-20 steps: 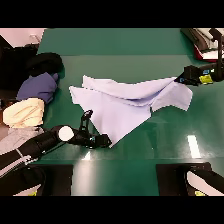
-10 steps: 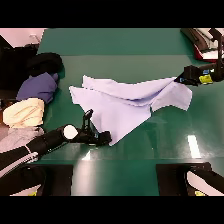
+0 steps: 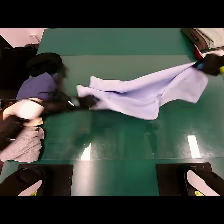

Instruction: Fold the shirts.

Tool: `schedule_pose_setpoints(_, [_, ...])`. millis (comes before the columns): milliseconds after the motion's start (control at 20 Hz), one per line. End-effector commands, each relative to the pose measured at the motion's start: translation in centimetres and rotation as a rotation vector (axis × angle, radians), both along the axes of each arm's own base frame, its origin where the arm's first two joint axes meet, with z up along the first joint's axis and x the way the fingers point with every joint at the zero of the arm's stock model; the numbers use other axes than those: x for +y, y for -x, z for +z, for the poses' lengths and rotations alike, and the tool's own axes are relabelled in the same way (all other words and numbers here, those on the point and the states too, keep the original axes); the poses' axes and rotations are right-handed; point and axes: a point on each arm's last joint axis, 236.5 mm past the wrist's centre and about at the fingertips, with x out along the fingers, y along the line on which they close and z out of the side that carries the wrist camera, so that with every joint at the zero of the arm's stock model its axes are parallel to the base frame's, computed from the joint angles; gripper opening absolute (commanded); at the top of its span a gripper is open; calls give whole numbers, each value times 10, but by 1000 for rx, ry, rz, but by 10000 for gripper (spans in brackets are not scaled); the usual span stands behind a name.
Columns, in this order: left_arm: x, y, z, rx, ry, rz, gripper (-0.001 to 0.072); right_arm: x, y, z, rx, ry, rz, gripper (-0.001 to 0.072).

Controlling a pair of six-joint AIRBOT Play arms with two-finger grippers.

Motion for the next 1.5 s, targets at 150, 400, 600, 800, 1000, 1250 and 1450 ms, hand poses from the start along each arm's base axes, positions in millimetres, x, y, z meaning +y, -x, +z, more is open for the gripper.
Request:
schedule_pose_setpoints(150, [129,26,258,-641,-315,217,23,-19,36,148,-397,89,-80,19])
schedule_pose_setpoints(400, [151,117,397,-1011,-308,312,23,-5,100,243,-665,152,-86,18])
schedule_pose_setpoints(600, [151,146,414,-1056,-309,299,22,5,131,281,-764,185,-73,18])
schedule_pose_setpoints(800, [141,89,337,-797,-439,189,23,2,105,248,-593,153,-50,17])
schedule_pose_setpoints(1000, [125,-7,199,-404,-530,47,23,-13,36,124,-152,57,-29,17])
schedule_pose_setpoints(1250, [117,-102,15,-24,-594,-38,23,0,-52,-19,167,-33,22,18])
schedule_pose_setpoints(1450, [116,-168,-60,10,-605,9,24,3,-129,-100,156,-78,-54,19])
